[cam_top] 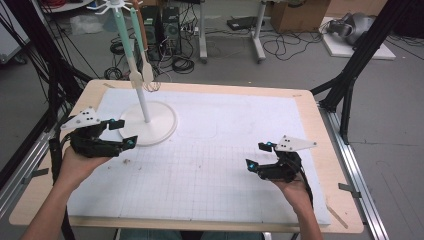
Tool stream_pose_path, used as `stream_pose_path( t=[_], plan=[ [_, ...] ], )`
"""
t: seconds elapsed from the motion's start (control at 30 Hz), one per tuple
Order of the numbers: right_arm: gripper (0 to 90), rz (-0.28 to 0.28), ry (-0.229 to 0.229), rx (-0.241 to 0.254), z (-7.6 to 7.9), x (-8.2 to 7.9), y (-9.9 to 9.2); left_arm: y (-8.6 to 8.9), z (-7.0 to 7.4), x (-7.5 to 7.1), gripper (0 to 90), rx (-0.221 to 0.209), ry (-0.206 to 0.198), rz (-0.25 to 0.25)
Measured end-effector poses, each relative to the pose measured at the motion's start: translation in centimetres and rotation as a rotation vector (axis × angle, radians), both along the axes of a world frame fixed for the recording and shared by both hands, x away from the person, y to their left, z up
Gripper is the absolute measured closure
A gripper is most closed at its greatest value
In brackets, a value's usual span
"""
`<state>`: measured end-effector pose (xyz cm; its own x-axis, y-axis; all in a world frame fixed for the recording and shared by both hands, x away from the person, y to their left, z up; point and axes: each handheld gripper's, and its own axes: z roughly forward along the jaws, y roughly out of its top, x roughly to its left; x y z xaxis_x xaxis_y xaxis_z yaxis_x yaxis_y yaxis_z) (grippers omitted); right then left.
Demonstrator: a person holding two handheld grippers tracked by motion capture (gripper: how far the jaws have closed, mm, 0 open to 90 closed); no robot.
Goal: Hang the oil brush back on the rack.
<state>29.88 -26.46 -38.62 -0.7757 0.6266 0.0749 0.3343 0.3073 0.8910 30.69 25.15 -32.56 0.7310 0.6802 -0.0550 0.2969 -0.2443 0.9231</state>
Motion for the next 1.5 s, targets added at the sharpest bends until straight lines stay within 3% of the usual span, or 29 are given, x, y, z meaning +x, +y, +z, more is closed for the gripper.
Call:
stream_pose_path(
  t=[1.5],
  plan=[
    [21.0,-0.013,0.014,-0.012,-0.5,-0.1,-0.2,0.4,-4.6,-2.3,23.5,0.016,0.012,0.043]
  ],
)
